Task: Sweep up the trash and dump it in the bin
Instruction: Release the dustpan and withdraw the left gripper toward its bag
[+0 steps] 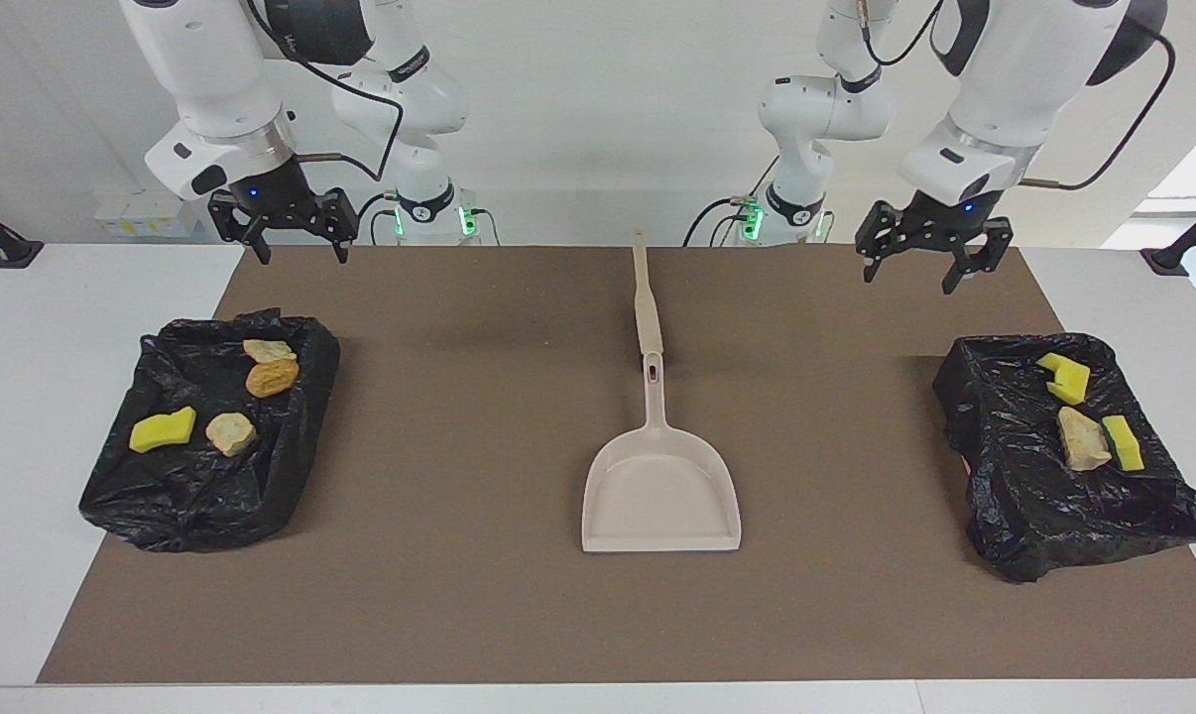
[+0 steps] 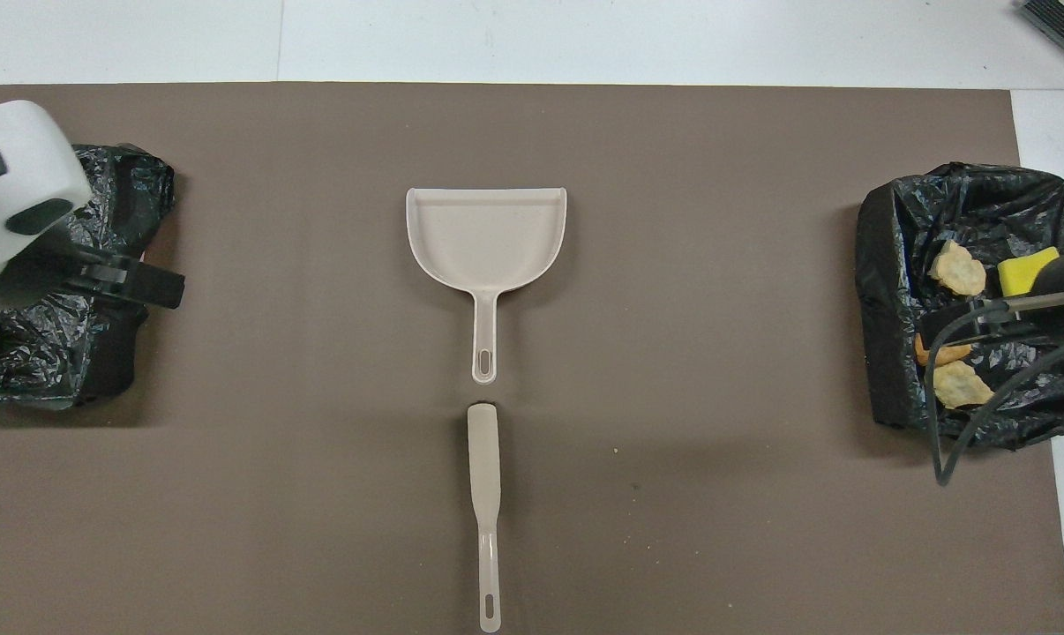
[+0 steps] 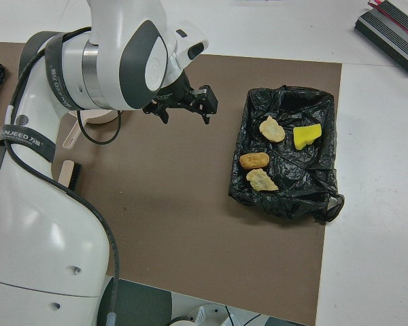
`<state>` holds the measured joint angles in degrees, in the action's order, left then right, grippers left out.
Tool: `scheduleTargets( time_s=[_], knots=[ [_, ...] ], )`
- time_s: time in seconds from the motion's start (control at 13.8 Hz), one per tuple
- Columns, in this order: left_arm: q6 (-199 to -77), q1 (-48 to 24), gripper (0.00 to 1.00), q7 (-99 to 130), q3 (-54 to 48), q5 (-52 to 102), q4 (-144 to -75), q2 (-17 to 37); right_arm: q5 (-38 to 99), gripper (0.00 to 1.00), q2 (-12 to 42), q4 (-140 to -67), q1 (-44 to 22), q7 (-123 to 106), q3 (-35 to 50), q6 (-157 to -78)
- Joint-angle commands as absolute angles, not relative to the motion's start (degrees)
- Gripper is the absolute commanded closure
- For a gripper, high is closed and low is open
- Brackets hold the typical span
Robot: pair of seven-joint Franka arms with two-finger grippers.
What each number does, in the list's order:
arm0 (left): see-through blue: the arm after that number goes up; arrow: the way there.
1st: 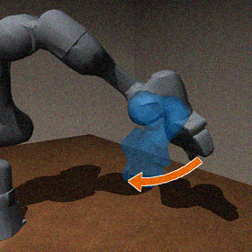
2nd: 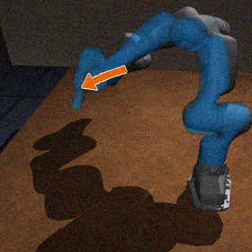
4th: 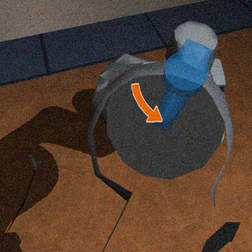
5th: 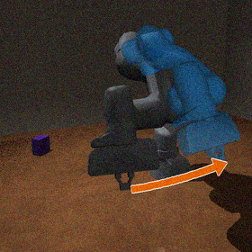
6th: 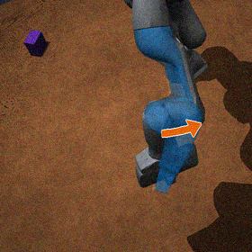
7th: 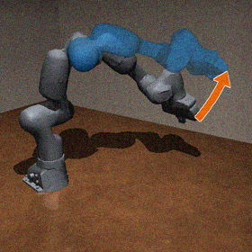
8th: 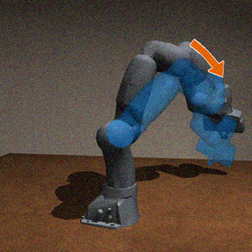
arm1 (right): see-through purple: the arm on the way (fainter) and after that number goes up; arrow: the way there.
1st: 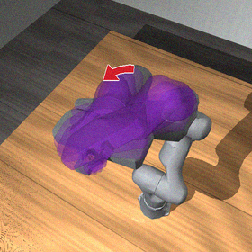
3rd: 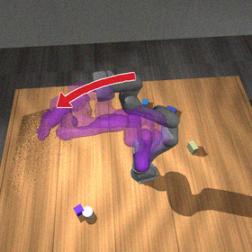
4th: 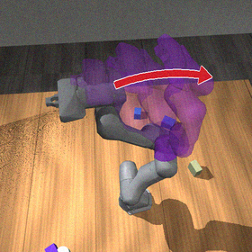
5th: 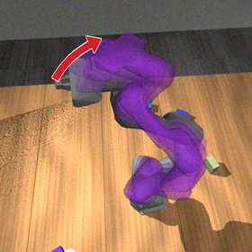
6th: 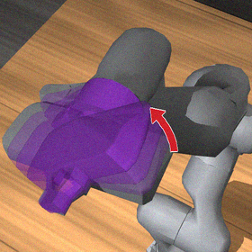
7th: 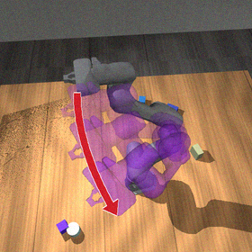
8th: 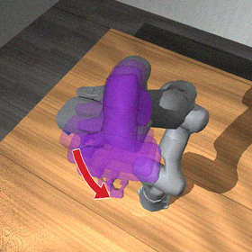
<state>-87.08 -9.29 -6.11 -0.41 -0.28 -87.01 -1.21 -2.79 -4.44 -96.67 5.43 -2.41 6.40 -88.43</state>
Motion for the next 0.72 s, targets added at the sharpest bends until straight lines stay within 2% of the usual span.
scheduleTargets(
  time_s=[0.0,0.65],
  knots=[
    [-81.31,-7.13,0.0,-8.17,-0.62,0.88,-80.87,1.05,0.25,0.0,-5.89,-97.82,5.71,-2.11,6.59,-85.79],
    [-82.79,-6.5,0.0,-7.56,-0.26,0.88,-86.04,-2.99,0.26,0.0,-6.24,-97.91,4.92,-2.29,6.68,-84.73]
  ],
)
